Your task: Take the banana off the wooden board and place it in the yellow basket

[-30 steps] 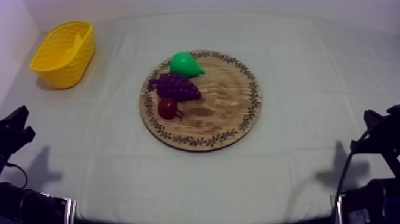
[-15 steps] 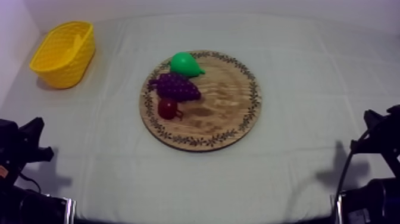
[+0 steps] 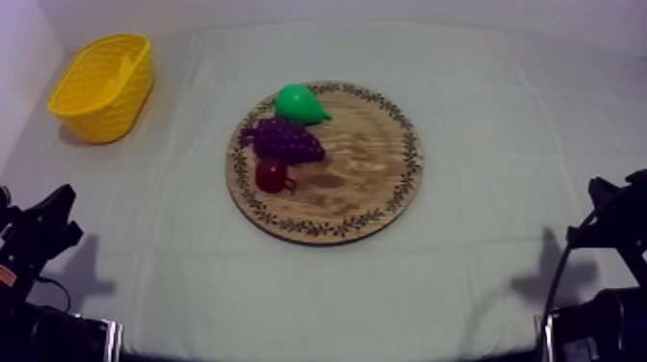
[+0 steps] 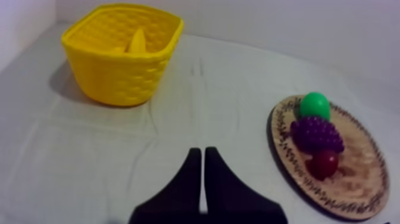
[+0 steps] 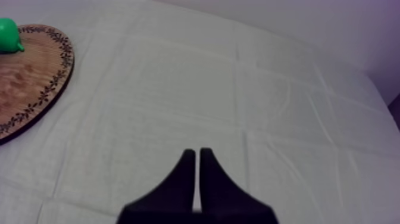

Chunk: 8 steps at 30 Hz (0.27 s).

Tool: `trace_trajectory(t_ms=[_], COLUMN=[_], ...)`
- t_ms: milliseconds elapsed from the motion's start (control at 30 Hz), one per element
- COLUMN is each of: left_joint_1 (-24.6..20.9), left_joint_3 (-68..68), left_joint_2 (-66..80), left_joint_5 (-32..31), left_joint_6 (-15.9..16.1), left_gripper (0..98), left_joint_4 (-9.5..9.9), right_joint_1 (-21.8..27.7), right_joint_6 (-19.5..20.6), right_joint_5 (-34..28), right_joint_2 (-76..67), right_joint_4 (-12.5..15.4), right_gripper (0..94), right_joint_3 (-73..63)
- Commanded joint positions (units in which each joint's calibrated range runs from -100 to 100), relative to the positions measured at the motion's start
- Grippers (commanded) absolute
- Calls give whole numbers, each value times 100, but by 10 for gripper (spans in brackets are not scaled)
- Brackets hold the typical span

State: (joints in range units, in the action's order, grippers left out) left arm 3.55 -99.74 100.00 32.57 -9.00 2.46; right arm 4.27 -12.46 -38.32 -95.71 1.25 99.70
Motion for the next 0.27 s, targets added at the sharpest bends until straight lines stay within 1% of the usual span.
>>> trace_trajectory(t_ms=[0,233], left_joint_1=[-4,-4], left_joint_3=[-3,-3], left_joint_2=[0,0], left_joint_5=[-5,-7], left_joint_6=[-292,-249], left_gripper=[1,1], left_joint_4=[2,1], right_joint_1=[2,2], right_joint_6=[-2,-2], right_joint_5=[2,2], right_joint_2=[-4,-4], right_joint_4=[-1,-1], right_gripper=[6,6], right_joint_3=[-3,-3])
